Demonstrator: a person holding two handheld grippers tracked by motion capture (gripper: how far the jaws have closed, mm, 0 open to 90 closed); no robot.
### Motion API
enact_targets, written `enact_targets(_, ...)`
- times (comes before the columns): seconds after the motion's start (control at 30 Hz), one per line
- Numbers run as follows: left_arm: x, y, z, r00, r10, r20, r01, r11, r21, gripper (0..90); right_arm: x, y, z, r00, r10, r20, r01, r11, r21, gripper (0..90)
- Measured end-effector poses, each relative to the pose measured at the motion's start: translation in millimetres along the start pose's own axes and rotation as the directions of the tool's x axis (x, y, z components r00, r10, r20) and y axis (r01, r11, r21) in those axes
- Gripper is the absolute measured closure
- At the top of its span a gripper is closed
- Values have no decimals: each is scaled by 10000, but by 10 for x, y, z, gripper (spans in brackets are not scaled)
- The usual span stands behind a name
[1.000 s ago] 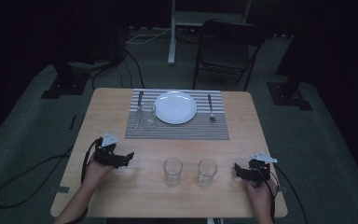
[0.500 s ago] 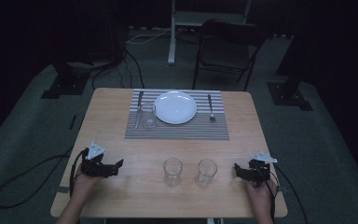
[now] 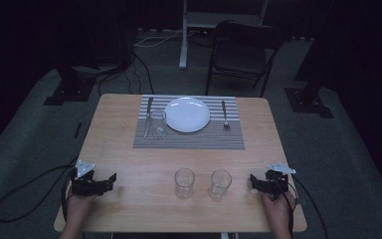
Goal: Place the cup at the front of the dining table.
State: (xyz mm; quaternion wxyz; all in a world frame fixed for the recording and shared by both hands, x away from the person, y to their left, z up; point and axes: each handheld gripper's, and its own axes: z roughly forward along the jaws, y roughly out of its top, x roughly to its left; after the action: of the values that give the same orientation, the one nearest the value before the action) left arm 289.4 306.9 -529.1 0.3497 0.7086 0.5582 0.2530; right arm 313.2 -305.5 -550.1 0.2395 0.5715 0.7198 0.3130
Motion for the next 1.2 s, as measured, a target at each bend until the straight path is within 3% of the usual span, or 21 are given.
enact_targets(0.1,40,-20,-34,9994,64,-342,-60,9999,131,3,0,0,0,10000,-1,1,1,10000,-1,139)
enact_targets(0.17,81,-27,-55,9989,-194,-416,206,9994,279,3,0,0,0,10000,0,1,0,10000,1,139)
enact_targets(0.27,135,-48,-89,9962,-248,-830,277,9990,339,3,0,0,0,10000,4,1,-4,10000,1,139)
enact_targets(0.4,174,-89,-123,9959,-283,-858,314,9989,343,3,0,0,0,10000,-1,2,1,10000,0,138)
enact_targets(0.63,279,-253,-211,9936,-1,-1126,75,9978,655,3,0,0,0,10000,2,1,-2,10000,1,139)
enact_targets(0.83,356,-320,-283,9897,-214,-1414,281,9986,451,3,0,0,0,10000,-2,1,2,10000,-1,139)
enact_targets(0.97,390,-347,-298,9913,-340,-1271,402,9981,462,3,0,0,0,10000,-2,1,2,10000,0,138)
enact_targets(1.07,400,-386,-265,9932,-282,-1127,361,9970,687,3,0,0,0,10000,-4,0,4,10000,-2,139)
enact_targets(1.13,415,-385,-235,9937,-410,-1042,525,9925,1108,3,0,0,0,10000,-5,2,5,10000,2,139)
enact_targets(1.2,424,-382,-236,9936,-511,-1012,621,9921,1086,3,0,0,0,10000,-1,0,1,10000,-1,138)
